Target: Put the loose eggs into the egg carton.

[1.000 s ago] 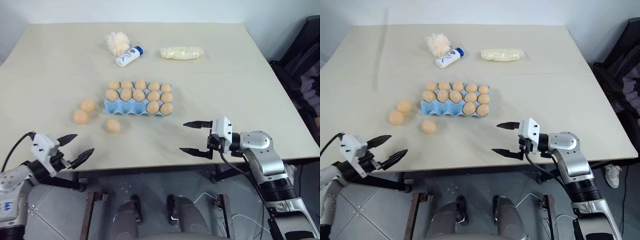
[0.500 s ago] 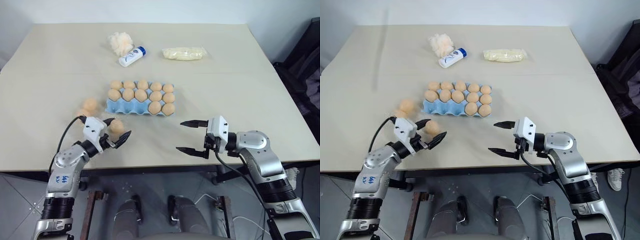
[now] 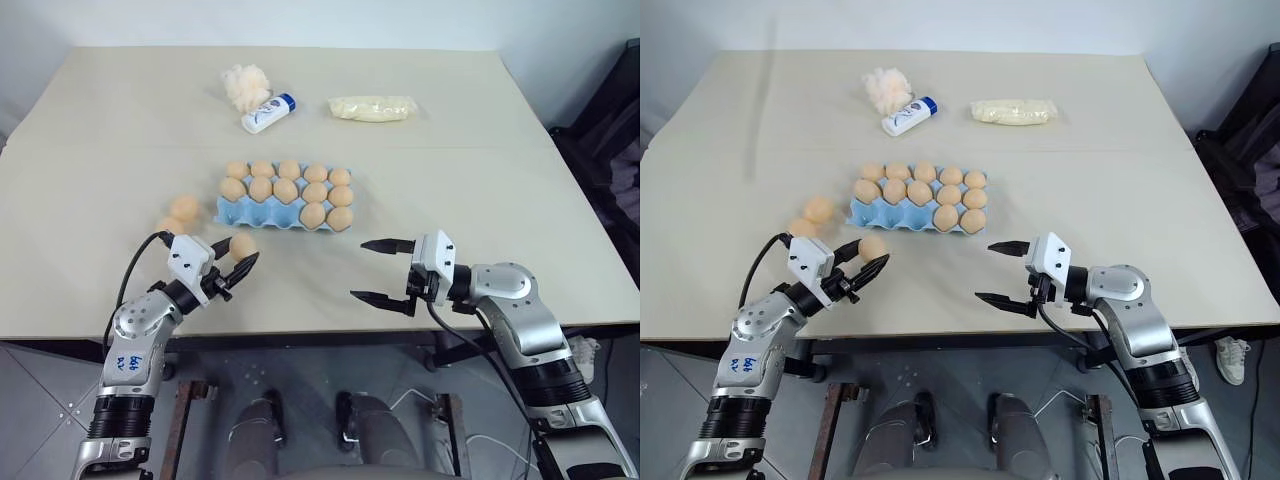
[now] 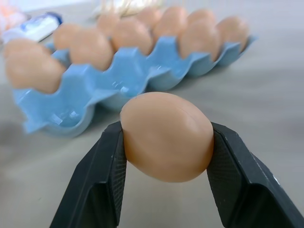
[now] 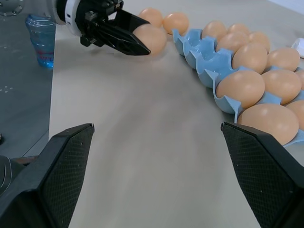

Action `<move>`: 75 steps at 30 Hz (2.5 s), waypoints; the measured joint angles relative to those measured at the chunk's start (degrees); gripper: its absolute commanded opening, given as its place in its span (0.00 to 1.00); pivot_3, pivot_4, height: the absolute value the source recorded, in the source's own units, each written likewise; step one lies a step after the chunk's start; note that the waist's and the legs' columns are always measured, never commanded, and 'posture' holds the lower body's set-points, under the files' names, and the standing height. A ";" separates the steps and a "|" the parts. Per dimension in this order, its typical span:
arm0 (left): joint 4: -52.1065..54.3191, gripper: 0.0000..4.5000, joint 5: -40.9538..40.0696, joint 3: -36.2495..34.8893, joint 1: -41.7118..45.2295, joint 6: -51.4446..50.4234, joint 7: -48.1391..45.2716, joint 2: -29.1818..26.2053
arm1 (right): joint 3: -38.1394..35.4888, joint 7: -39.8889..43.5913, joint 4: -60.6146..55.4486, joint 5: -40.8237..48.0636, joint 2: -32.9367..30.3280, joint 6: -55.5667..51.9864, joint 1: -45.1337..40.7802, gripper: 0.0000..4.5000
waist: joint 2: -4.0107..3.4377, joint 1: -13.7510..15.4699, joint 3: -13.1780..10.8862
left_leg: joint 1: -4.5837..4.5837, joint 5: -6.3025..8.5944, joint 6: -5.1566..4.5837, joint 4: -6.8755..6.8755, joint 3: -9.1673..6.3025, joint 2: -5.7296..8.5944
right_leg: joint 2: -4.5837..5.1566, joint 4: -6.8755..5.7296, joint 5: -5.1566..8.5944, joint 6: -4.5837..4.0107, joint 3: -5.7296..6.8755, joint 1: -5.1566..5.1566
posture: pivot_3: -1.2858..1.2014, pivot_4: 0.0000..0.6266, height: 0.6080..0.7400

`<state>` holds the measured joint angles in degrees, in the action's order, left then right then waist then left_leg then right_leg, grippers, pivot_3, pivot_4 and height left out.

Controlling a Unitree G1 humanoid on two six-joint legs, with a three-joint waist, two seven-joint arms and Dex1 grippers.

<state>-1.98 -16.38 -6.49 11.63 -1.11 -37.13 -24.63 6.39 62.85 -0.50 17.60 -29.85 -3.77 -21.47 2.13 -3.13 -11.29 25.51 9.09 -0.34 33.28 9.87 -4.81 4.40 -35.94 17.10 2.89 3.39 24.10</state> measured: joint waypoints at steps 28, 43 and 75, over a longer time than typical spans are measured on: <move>-17.78 0.99 1.92 3.02 17.48 8.66 -3.84 4.66 | -0.49 -6.82 -4.91 -0.65 -0.47 -1.61 4.40 1.00 | 0.00 0.77 0.00 | -0.06 0.20 -0.38 0.48 0.02 -0.05 | -0.02 0.13 -0.16 0.30 0.41 -0.37 | 0.52 0.24 1.00; 5.63 0.99 -2.53 -15.99 -18.98 4.20 6.38 0.41 | -0.01 -4.26 -1.12 0.85 3.05 0.40 0.33 1.00 | -0.03 -0.05 0.02 | -0.07 0.22 -0.35 -0.09 0.13 0.01 | 0.11 0.61 0.33 -0.57 -0.05 -0.32 | 0.52 0.24 1.00; -12.02 0.72 5.36 -10.32 8.30 -5.01 25.44 3.55 | 0.09 -3.42 1.08 2.57 6.51 3.85 -0.64 1.00 | -0.12 0.06 0.21 | 0.57 0.19 -0.43 0.81 0.65 -0.46 | 0.03 0.18 -0.87 0.07 1.23 0.46 | 0.52 0.24 1.00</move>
<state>-14.00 -11.02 -16.81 19.94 -6.12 -11.70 -21.08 6.47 59.43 0.58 20.16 -23.34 0.08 -22.11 2.01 -3.07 -11.08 26.08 9.27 -0.77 34.09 10.52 -5.26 4.43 -35.76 16.23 2.96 4.62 24.56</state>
